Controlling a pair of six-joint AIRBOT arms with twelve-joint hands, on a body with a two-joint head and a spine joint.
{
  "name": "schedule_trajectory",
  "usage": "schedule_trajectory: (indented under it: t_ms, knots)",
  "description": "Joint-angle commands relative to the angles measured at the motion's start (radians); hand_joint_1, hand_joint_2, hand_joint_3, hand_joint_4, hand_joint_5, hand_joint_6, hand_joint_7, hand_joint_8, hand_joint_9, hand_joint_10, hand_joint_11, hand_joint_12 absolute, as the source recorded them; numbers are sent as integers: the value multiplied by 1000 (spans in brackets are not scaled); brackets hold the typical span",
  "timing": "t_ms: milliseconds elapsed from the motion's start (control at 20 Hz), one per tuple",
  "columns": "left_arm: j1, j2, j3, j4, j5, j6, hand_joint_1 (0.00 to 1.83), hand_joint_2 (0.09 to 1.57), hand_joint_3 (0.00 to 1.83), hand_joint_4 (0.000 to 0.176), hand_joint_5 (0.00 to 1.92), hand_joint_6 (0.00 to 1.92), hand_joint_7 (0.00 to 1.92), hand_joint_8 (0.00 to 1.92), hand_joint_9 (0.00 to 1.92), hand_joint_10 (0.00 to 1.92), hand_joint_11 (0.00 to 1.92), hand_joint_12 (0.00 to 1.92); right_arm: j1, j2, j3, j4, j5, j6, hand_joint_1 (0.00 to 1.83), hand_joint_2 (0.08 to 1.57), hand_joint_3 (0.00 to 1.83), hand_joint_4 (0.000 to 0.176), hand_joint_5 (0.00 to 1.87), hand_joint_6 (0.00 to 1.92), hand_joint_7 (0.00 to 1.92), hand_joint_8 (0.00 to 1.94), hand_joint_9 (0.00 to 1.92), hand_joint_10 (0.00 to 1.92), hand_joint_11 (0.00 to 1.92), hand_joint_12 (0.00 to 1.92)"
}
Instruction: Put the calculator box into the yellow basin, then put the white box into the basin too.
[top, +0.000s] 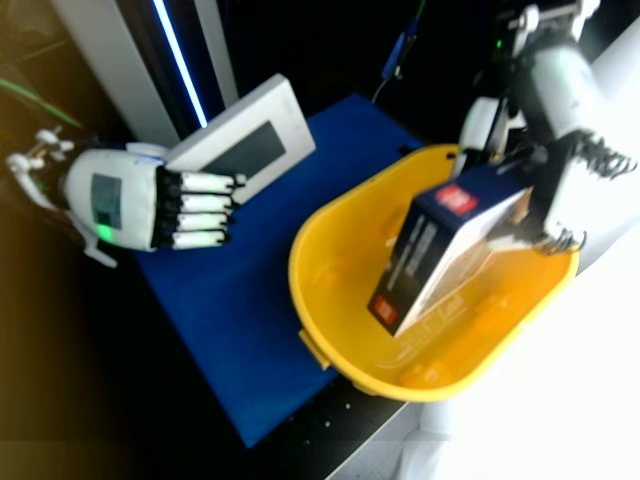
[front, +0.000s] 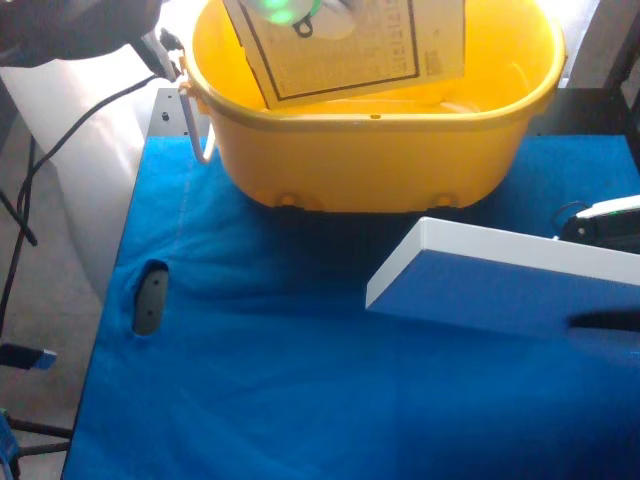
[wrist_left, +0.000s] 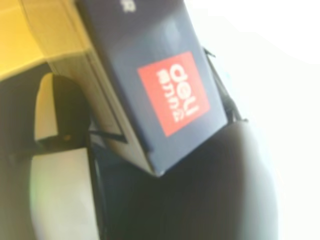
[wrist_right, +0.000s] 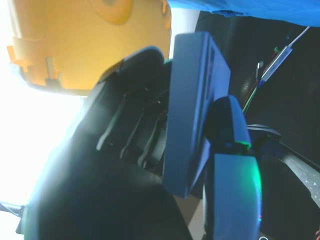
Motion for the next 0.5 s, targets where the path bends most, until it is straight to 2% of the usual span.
schedule_trajectory:
  t_ms: [0,50,100,150,200,250,300,350,400,450]
  knots:
    - [-3,-1,7,-18,-112,-6,1127,1278,4,13,659,1428,690,1475,436,1249,185,1787,20,2,5,-34,-124,12,1243,1135,2,0,906,1100,971,1060,914,1129,774,1458]
    - [4,-3,14,-28,-110,-6,1111,1289,2,27,657,1449,658,1507,354,1224,36,1816,24,3,7,-34,-124,12,1218,1137,1,1,906,1092,980,1076,935,1106,791,1473]
    - [7,-6,20,-36,-105,-6,1129,1192,0,0,499,972,428,1011,252,1127,6,1697,27,3,8,-34,-124,12,1210,1141,1,7,906,1083,967,1103,927,1092,775,1500]
    - [8,-10,26,-37,-100,-6,1114,1140,0,0,499,683,384,693,222,978,0,1645,28,2,8,-34,-124,12,1206,1145,1,13,909,1080,948,1129,896,1108,736,1548]
    - [9,-14,33,-39,-95,-6,1087,1118,0,0,522,520,394,491,203,876,0,1607,28,2,8,-34,-124,12,1211,1140,0,3,917,1051,963,1126,904,1132,750,1554]
    - [12,-15,35,-48,-96,-6,1012,1098,0,8,499,355,365,292,117,790,0,1516,28,2,8,-34,-124,12,1210,1141,0,3,911,1061,962,1125,900,1123,750,1521]
    - [14,-15,35,-53,-98,-6,976,1086,0,32,483,213,344,146,52,677,0,1321,28,3,8,-34,-125,12,1208,1143,0,7,903,1082,964,1112,903,1096,742,1490]
    - [17,-14,35,-58,-101,-6,957,1069,0,46,418,113,257,55,10,468,0,941,28,3,8,-34,-127,12,1203,1150,2,8,885,1114,954,1123,894,1080,715,1493]
    - [21,-12,33,-70,-111,-6,905,1028,0,103,273,11,72,8,0,47,0,96,29,7,8,-34,-131,12,1201,1158,0,3,869,1128,946,1144,875,1083,683,1506]
    - [22,-10,31,-74,-115,-6,905,1028,0,103,273,11,72,8,0,47,0,96,30,8,8,-34,-133,12,1201,1158,0,3,869,1128,946,1144,875,1083,683,1506]
